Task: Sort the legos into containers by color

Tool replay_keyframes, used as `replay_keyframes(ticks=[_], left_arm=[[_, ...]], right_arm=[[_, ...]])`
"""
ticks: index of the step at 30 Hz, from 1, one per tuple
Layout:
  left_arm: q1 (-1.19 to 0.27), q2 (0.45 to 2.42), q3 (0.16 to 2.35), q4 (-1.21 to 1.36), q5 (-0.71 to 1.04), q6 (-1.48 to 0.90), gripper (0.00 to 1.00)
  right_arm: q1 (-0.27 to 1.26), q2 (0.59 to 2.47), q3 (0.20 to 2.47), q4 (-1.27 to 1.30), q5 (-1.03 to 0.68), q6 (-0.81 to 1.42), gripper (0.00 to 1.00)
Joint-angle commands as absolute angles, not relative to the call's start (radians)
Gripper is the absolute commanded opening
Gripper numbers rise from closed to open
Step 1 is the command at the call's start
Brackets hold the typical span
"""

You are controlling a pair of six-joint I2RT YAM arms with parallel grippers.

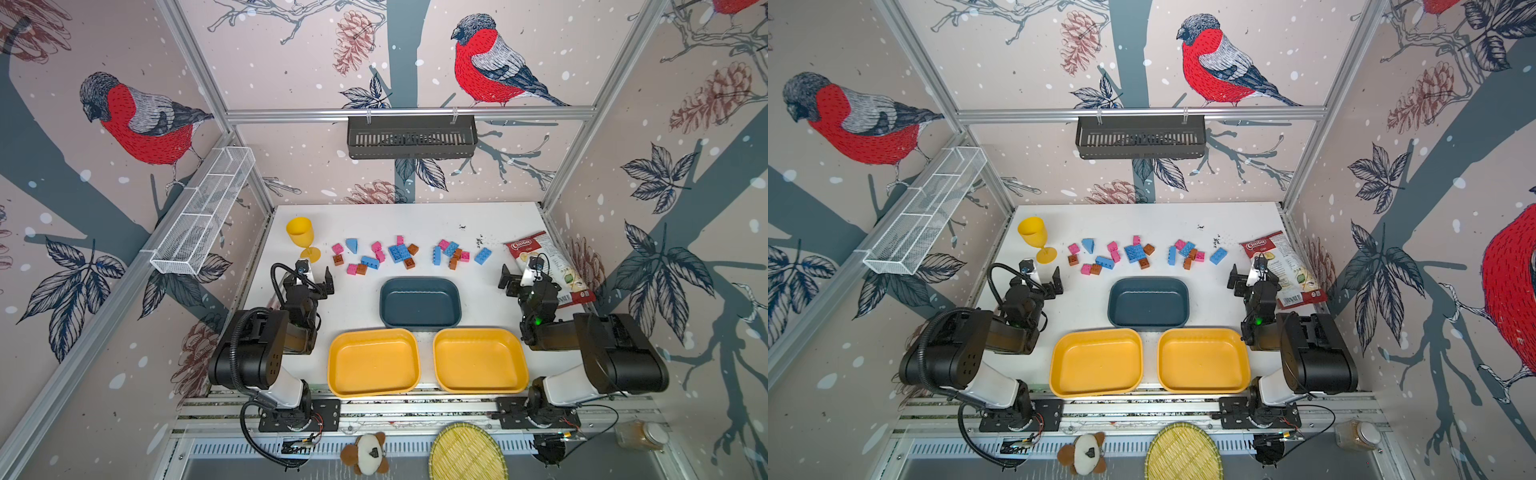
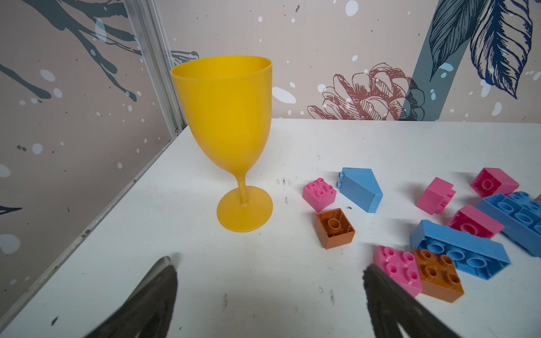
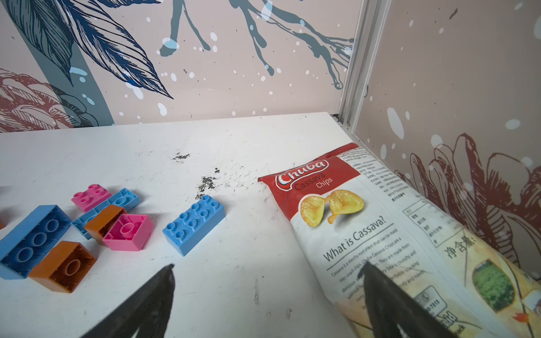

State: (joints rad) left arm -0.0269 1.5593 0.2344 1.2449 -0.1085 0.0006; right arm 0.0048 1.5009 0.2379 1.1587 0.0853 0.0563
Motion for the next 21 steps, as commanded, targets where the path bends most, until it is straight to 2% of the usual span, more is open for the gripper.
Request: replay_keyframes(ticks=[1, 16, 21], left_arm=[[-0.025, 1.557, 0.235, 1.302, -0.103, 0.007, 0.98], [-0.031, 1.536, 0.232, 1.293, -0.092, 0.020, 0.98], [-0.071, 1.420, 0.275, 1.134, -0.149, 0.051, 0.98]], right_arm=[[0.001, 1.502, 0.241, 1.186, 0.077, 0.066, 0.99], [0.002, 1.482, 0.241, 1.190, 0.064, 0.055, 1.00], [0.011, 1.378, 0.314, 0.973, 0.050, 0.039, 0.99]])
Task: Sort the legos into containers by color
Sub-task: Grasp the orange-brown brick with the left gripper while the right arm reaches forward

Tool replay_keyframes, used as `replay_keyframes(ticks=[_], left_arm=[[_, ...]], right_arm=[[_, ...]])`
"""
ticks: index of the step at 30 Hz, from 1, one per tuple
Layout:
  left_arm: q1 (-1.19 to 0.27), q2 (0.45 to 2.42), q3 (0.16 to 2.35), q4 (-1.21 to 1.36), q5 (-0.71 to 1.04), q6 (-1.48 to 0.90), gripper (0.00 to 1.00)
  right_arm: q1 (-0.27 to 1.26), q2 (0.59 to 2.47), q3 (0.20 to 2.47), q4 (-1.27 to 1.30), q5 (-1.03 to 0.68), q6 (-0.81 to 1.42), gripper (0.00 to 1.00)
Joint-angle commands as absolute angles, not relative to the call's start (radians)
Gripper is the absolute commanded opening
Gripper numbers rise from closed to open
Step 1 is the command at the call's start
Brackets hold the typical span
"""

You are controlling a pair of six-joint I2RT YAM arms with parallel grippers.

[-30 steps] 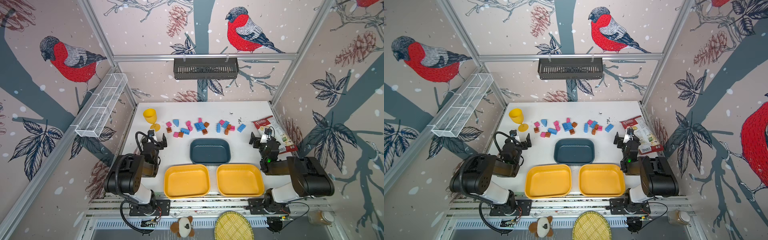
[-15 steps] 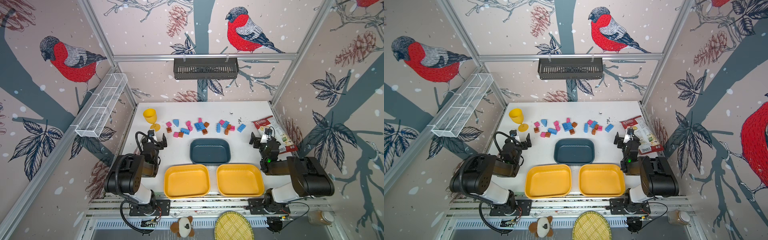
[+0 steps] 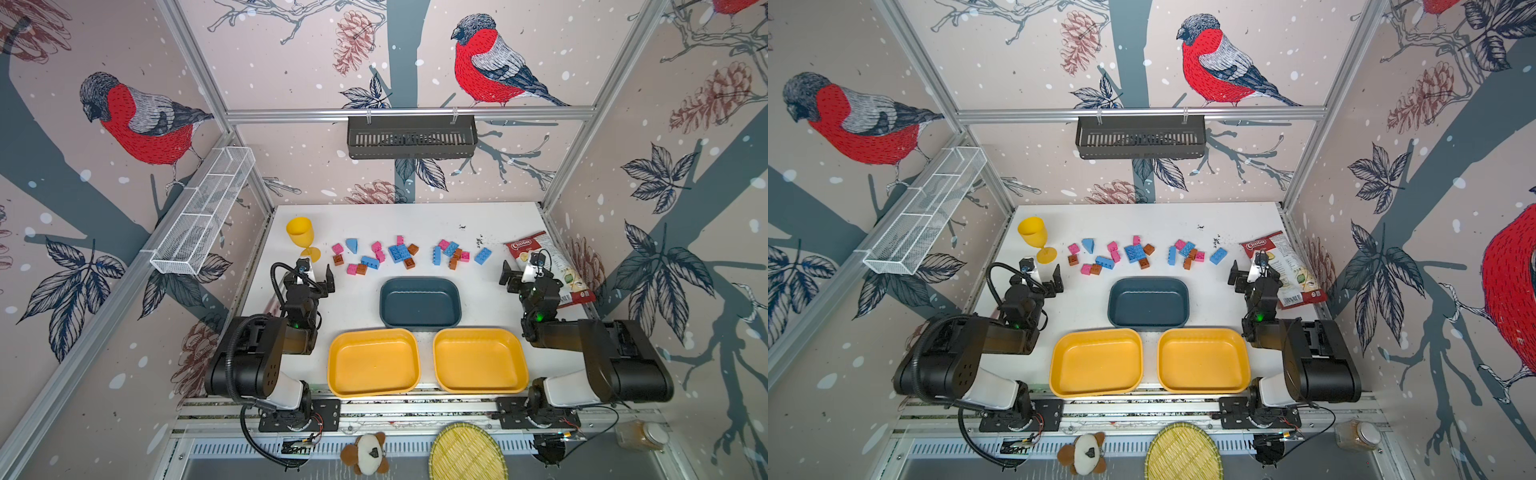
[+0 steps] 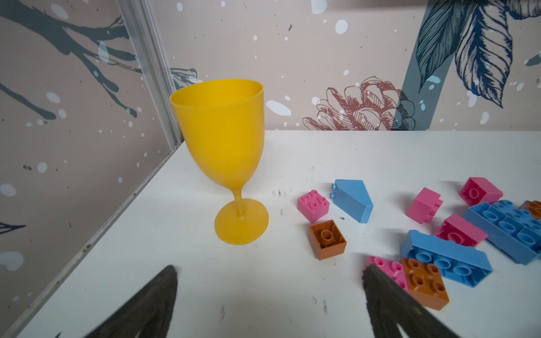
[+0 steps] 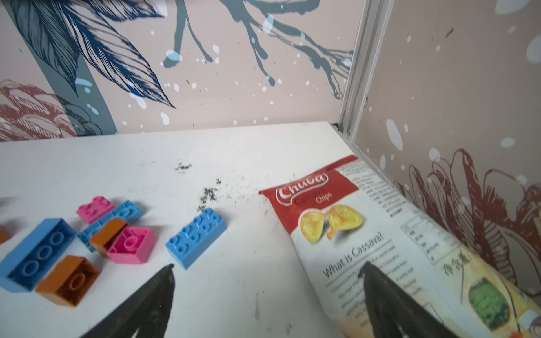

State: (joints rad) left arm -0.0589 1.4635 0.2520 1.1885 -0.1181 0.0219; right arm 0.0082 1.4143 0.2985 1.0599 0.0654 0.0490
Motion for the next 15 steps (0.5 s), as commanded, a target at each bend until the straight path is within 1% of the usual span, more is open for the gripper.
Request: replay_keyframes(ticks=[1, 3, 6, 8, 12, 15], left_arm=[[-0.085, 1.387, 0.296, 1.070, -0.159, 0.062, 0.98], [-0.106, 1.334, 0.354, 0.937, -0.181, 0.050, 0.98], [-0.107, 1.285, 0.450, 0.746, -0.130, -0.039, 0.98], [-0.107, 1.290, 0.545, 0.577, -0.104, -0.114, 0.98], [-0.109, 1.390, 0.775, 0.207, -0.048, -0.233, 0.98], [-0.107, 1.486, 0.904, 0.022, 0.016, -0.257, 0.98]], right_arm=[[0.016, 1.358, 0.320, 0.949, 0.052, 0.035, 0.99], [0.023, 1.308, 0.337, 0.896, 0.051, 0.030, 0.99], [0.032, 1.236, 0.378, 0.802, 0.008, 0.034, 0.99], [0.046, 1.193, 0.408, 0.730, -0.012, 0.030, 0.99], [0.077, 1.145, 0.482, 0.549, -0.089, 0.021, 0.99], [0.108, 1.157, 0.536, 0.456, -0.143, 0.014, 0.99]])
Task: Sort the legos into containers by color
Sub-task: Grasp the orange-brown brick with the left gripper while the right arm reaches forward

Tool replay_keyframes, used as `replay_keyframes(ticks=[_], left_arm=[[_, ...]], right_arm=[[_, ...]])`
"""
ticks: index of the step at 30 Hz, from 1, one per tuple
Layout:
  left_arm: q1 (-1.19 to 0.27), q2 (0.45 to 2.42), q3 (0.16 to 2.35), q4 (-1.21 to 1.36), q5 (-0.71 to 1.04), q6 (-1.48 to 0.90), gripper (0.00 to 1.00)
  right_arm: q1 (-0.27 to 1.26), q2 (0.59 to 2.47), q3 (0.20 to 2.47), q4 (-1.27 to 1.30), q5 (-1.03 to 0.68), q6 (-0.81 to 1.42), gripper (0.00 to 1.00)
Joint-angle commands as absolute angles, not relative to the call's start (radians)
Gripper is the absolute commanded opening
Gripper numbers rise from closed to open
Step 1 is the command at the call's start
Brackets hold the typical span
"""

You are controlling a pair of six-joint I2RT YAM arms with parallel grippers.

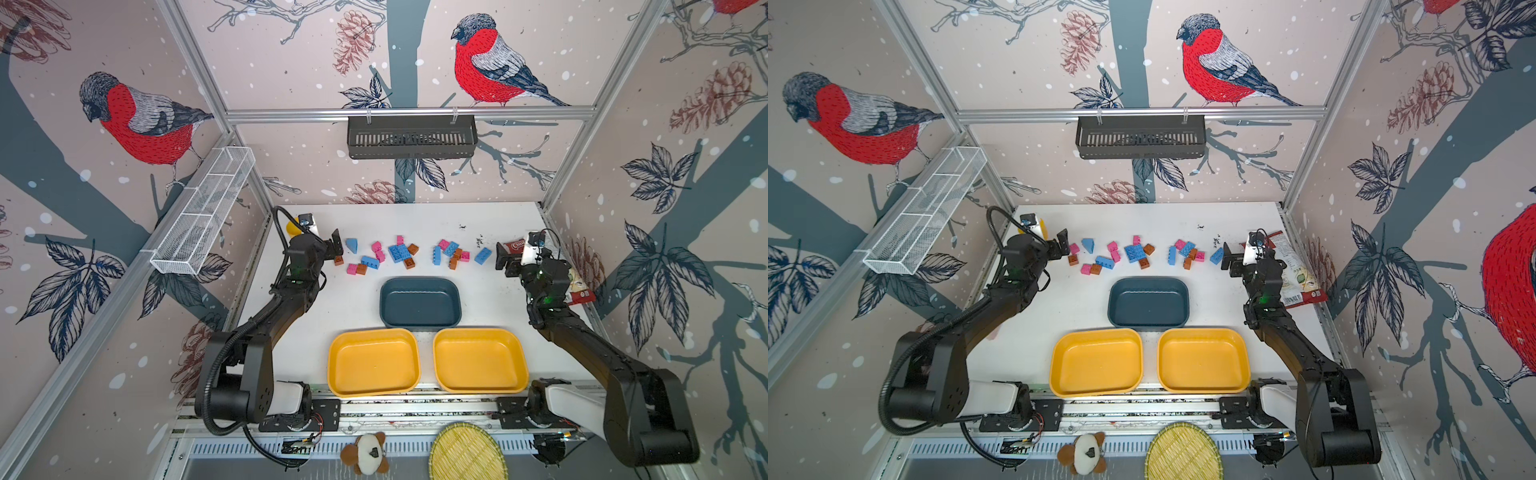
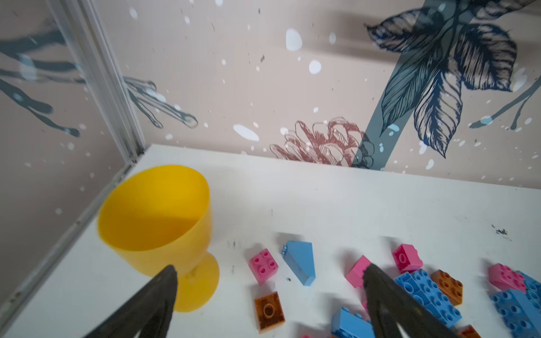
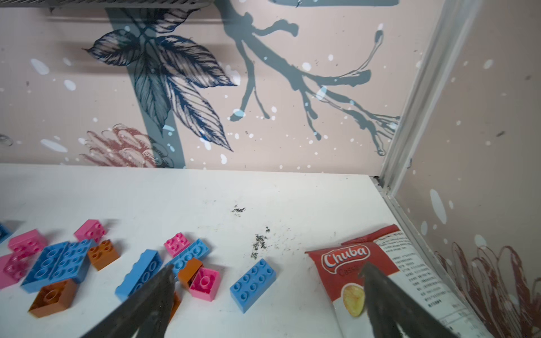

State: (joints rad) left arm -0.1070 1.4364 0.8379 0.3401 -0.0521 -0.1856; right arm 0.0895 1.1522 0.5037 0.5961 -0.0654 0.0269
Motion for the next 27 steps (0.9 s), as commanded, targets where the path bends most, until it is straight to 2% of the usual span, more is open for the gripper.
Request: replay_keyframes(ticks=[1, 8, 15, 27], left_arm=[[-0.109, 1.519, 0.935, -0.013, 0.028, -0.262, 0.98], [-0.107, 1.716, 1.092, -0.140, 0.043, -0.313, 0.92], [-0.106, 1.884, 1.198, -0.205, 0.012, -0.370, 0.79], [-0.104, 2.015, 1.293, -0.232, -0.037, -0.397, 0.57]], right_arm=[[0.126, 1.167, 0.554, 0.428, -0.152, 0.010, 0.99], [0.224, 1.248, 0.662, 0.317, -0.210, 0.015, 0.99], [0.311, 1.326, 0.744, 0.257, -0.222, 0.029, 1.00], [0.357, 1.366, 0.773, 0.206, -0.259, 0.046, 0.99]])
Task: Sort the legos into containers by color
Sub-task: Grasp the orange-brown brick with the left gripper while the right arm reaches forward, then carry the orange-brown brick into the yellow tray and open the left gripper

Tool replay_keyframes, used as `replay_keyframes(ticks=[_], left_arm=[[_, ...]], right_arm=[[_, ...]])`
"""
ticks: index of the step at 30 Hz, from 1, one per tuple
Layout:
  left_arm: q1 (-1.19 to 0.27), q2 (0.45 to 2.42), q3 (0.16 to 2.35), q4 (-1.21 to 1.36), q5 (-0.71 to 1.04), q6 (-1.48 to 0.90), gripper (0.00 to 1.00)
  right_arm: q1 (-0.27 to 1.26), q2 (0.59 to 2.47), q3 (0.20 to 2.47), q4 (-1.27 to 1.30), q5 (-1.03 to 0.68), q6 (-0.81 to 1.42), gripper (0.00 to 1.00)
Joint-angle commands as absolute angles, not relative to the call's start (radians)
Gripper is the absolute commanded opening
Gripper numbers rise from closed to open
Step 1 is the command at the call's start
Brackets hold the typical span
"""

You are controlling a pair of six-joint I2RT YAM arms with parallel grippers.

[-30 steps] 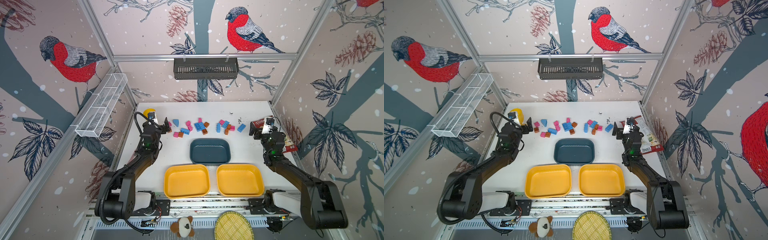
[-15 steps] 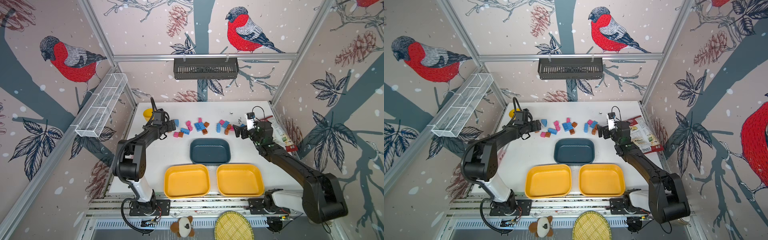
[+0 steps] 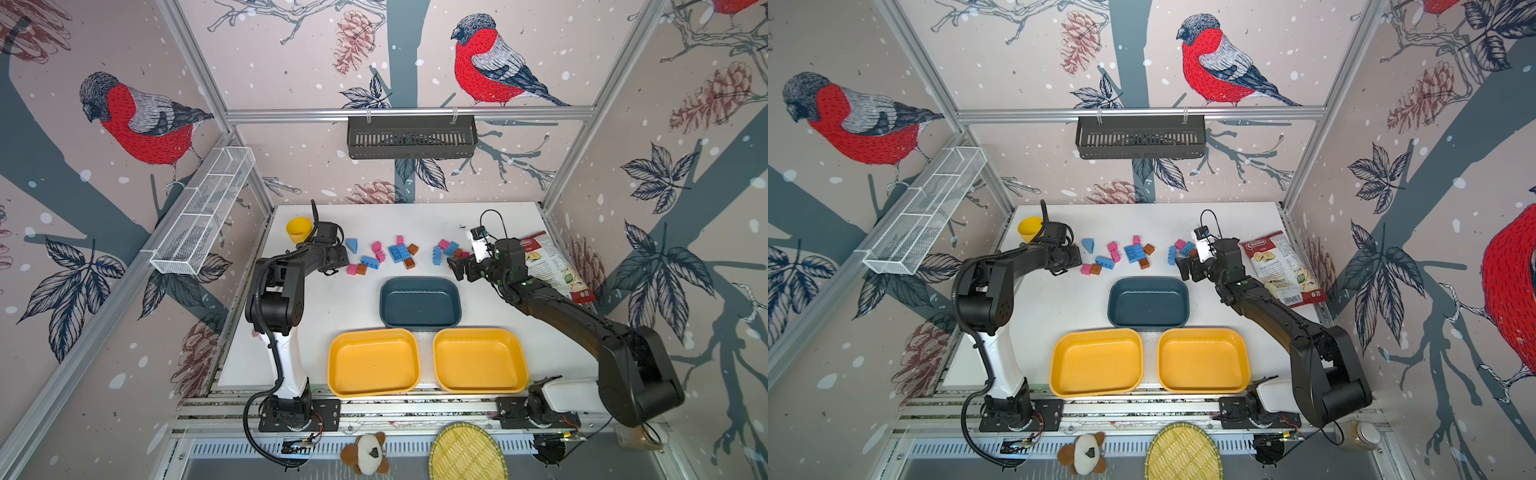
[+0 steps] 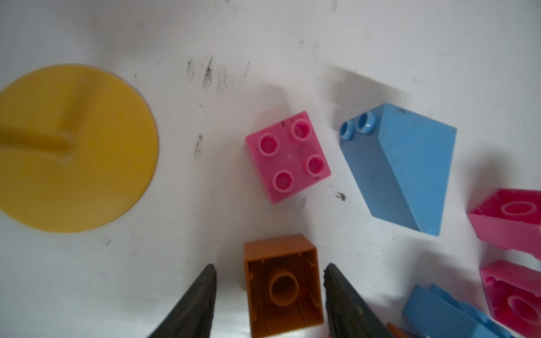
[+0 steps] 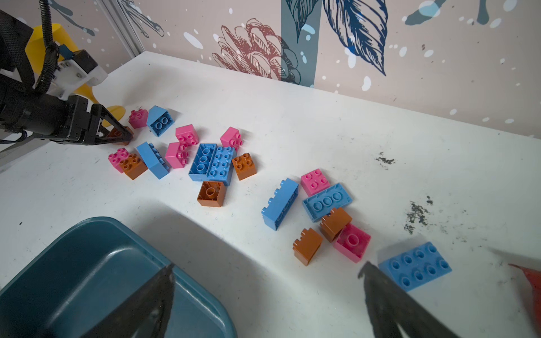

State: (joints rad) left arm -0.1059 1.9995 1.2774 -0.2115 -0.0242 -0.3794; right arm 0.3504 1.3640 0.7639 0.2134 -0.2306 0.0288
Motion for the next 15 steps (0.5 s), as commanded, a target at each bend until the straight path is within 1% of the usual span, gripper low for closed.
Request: replay_keyframes(ticks=[1, 3, 8, 9, 15], left_arm=[[-0.104, 2.021, 1.297, -0.233, -0.035, -0.400, 0.56], [-0.104, 2.030, 1.303, -0.237, -0.033, -0.400, 0.47], [-0.107, 2.022, 1.315, -0.250, -0.028, -0.398, 0.28], [-0.110, 2.015, 1.316, -0.260, -0.025, -0.397, 0.26], [-0.131, 1.911, 1.295, -0.344, -0.031, -0.380, 0.28]], right_arm=[[0.358, 1.366, 0.773, 0.204, -0.264, 0.047, 0.99], [0.358, 1.366, 0.773, 0.195, -0.273, 0.049, 1.00], [0.359, 1.361, 0.776, 0.182, -0.278, 0.048, 0.99], [0.359, 1.361, 0.778, 0.179, -0.278, 0.047, 1.00], [0.359, 1.363, 0.783, 0.181, -0.284, 0.051, 0.99]])
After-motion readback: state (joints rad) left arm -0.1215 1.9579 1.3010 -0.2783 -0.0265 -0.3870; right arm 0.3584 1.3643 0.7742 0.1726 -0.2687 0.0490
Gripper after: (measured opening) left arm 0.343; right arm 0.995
